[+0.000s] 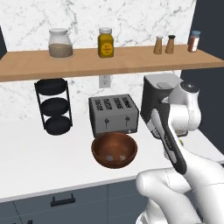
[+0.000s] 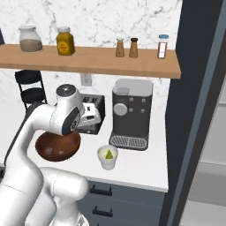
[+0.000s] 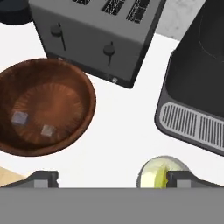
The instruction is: Grab a lemon wedge from the fridge and one ice cube from the ice bowl, and put them in the glass of lemonade.
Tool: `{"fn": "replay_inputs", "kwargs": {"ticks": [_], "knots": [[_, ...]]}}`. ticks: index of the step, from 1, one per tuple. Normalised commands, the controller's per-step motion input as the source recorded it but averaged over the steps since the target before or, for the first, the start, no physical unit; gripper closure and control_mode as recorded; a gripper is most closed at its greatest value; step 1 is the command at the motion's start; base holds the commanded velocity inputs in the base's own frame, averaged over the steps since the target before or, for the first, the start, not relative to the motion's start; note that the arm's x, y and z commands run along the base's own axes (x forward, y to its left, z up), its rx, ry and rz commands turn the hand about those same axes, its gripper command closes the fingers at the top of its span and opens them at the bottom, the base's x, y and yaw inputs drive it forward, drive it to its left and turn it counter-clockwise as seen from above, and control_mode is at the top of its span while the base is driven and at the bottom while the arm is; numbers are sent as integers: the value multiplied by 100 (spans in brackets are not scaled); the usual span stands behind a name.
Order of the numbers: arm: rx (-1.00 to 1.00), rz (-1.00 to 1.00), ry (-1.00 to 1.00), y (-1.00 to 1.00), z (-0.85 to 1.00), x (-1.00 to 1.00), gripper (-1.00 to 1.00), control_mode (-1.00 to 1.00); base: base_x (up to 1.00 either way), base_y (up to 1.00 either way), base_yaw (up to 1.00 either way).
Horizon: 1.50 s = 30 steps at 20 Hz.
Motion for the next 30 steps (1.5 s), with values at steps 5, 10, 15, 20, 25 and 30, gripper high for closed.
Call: {"fn": "replay_inputs", "kwargs": {"ticks": [5,10,15,20,25,30], "knots": [[-1,0,-5,100,-2,-1,-100,-100,0,0,0],[0,-7,11,100,-14,28,-100,-100,0,0,0],[15,-3,30,83,-29,38,-100,-100,0,0,0],[19,1,22,44,-67,18,-100,-100,0,0,0],[3,-11,16,32,-63,29,-100,-100,0,0,0],[0,-20,15,0,-55,28,-100,-100,0,0,0]]}}
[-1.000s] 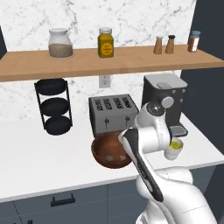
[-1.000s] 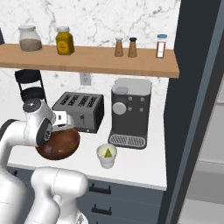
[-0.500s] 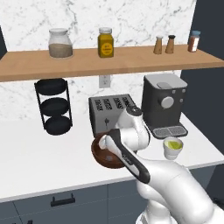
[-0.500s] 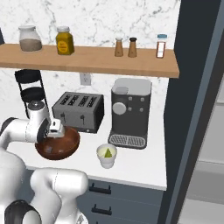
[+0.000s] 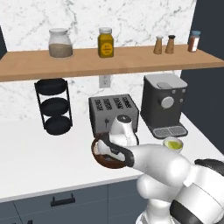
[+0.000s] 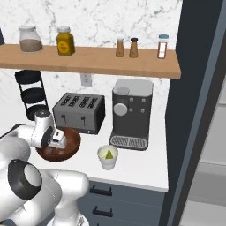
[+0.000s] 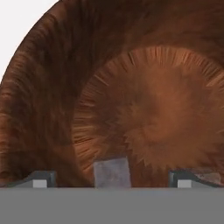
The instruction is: Grab a lemon wedge from the fridge and one ice cube from the ice bowl, and put them in the glass of lemonade.
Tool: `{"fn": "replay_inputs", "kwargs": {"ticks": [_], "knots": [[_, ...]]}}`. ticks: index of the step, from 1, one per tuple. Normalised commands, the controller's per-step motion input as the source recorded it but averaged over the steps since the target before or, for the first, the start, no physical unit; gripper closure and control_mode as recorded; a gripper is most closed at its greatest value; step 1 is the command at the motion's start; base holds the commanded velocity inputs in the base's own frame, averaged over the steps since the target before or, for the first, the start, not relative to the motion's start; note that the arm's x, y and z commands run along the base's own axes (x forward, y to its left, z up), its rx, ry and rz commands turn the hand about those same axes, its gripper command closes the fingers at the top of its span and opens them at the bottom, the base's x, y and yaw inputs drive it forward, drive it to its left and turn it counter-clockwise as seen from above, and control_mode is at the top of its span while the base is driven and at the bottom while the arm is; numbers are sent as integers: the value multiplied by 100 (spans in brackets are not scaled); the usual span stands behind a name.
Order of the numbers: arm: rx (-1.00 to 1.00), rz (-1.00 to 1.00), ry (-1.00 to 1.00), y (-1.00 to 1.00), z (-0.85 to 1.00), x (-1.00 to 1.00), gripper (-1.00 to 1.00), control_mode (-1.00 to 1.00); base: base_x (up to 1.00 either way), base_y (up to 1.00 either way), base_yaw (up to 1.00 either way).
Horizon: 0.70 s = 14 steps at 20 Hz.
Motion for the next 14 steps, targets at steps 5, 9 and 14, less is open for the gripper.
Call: {"fn": "replay_inputs", "kwargs": {"ticks": [5,9,14], "knots": [[1,-20,12,0,-47,13,-100,-100,0,0,0],[2,-17,2,0,-36,4,-100,-100,0,0,0],[0,-5,-1,1,-26,11,-100,-100,0,0,0]]}}
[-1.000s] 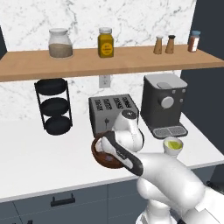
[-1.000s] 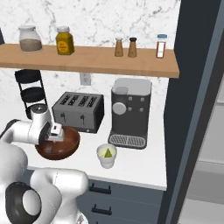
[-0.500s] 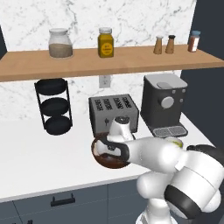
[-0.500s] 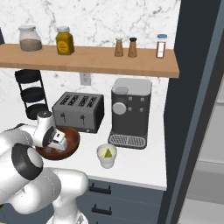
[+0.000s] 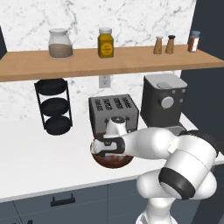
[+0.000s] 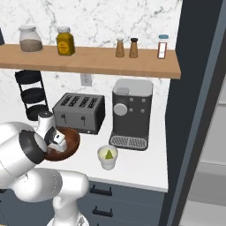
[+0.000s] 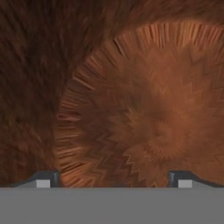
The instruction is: Grab a lemon wedge from the fridge and one ice cube from the ice bowl, and put them in the glass of lemonade.
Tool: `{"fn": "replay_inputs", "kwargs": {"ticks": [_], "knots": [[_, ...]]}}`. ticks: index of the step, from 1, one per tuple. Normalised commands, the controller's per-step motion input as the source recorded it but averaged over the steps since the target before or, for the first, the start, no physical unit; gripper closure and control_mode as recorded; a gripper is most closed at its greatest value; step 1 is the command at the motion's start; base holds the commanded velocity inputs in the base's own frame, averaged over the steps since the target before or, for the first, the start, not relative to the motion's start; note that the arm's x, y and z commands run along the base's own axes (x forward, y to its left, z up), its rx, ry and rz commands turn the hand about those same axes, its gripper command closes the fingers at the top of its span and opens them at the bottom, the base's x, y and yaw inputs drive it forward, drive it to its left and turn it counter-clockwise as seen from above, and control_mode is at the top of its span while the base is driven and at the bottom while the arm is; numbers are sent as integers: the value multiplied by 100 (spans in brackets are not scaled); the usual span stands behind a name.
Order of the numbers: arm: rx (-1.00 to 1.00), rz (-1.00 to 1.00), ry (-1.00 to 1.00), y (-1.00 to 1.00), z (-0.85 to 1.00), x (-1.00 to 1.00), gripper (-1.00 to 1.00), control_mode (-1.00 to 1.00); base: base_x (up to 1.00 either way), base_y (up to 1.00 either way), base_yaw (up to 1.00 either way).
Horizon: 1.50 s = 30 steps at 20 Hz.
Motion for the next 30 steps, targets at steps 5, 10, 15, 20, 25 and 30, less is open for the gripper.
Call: {"fn": "replay_inputs", "kwargs": {"ticks": [5,10,15,20,25,30], "knots": [[0,0,0,0,-7,-10,-100,-100,0,0,0],[0,0,0,0,-9,-2,100,-100,0,0,0],[0,-1,0,0,-3,-8,100,-100,0,0,0],[0,-4,0,0,0,-8,100,-100,0,0,0],[0,-3,-12,-10,45,-3,100,-100,0,0,0],[0,-6,-22,-56,100,7,100,-100,0,0,0]]}}
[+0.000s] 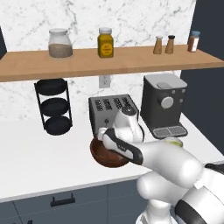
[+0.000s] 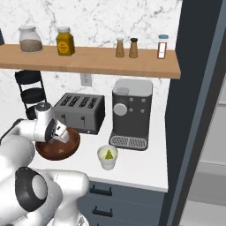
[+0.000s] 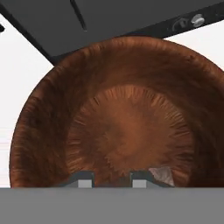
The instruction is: Grab a lemon wedge from the fridge and one ice cube from the ice bowl, and put them in the glass of lemonade.
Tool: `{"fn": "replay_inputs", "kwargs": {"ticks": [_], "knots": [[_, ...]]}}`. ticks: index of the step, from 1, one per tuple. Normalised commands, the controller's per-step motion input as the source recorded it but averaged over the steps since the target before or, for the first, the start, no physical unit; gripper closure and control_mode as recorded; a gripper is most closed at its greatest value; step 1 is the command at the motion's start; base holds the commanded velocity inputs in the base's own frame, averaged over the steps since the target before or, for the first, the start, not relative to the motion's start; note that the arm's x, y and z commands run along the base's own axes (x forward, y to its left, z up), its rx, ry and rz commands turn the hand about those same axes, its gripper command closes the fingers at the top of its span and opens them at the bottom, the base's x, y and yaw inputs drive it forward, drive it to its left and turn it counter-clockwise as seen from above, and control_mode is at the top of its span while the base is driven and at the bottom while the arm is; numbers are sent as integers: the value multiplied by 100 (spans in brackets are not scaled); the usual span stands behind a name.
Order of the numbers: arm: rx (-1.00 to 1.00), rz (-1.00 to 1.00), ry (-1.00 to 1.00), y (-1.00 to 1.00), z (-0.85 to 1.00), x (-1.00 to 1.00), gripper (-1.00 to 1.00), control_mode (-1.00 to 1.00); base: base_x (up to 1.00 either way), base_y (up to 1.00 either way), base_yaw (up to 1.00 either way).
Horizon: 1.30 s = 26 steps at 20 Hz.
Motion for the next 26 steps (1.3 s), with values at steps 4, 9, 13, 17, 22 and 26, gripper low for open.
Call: {"fn": "replay_inputs", "kwargs": {"ticks": [4,9,13,17,22,26], "knots": [[0,-12,-19,-99,100,-4,100,-100,0,0,0],[0,-17,-8,-100,98,-2,100,-100,0,0,0],[0,-21,0,-100,48,0,100,-100,0,0,0],[0,-20,2,-100,-5,-2,100,-100,0,0,0],[0,-6,9,-90,-36,-6,100,-100,0,0,0],[7,0,0,-36,-19,0,100,-100,0,0,0]]}}
